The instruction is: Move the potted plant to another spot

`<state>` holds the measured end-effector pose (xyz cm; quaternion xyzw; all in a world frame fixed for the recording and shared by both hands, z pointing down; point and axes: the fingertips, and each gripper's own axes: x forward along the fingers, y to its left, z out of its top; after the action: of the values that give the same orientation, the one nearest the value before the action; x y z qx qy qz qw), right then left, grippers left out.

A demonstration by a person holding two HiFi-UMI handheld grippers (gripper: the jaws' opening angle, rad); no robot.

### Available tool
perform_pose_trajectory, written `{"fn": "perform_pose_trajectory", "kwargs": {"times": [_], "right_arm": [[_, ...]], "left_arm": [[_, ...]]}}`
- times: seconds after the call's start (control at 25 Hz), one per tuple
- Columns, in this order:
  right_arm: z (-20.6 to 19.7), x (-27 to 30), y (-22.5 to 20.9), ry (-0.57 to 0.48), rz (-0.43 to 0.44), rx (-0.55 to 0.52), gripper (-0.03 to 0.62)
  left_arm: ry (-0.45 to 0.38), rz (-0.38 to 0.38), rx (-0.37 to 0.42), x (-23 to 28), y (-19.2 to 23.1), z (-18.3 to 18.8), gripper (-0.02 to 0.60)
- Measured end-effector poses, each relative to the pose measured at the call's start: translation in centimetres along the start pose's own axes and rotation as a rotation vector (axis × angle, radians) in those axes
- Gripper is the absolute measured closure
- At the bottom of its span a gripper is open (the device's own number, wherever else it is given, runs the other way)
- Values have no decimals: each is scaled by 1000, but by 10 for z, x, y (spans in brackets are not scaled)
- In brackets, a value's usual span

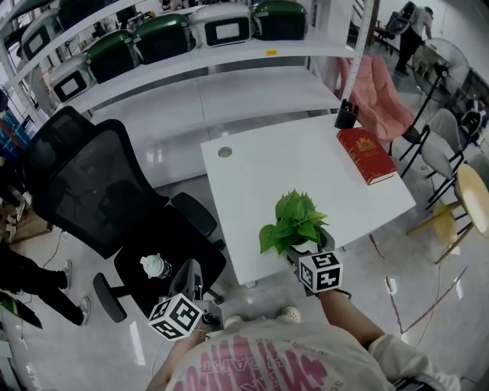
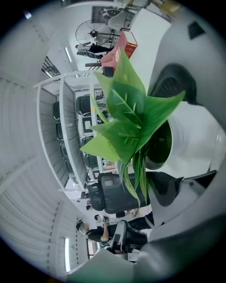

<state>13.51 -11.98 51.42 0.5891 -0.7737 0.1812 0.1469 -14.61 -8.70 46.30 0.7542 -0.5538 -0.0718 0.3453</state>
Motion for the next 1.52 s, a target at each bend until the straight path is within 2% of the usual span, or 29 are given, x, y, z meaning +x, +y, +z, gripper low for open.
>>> {"fn": "perform_pose_trajectory", "kwargs": {"times": [0.28,0.6,0.96,1.52], "right_arm": [[0,0,0,-6,-19,15,106],[-1,-3,-3,-2,-66,20,62],[-5,-6,5,-4,-100,65,62],[-19,-15,33,-44,-230,143,63]], "left_arm": [[12,-13,3,2,4,2,557],[28,-39,19,5,6,7,557],[45,-77,34,8,14,18,557],[89,-140,25,-1,50,28,557]]}}
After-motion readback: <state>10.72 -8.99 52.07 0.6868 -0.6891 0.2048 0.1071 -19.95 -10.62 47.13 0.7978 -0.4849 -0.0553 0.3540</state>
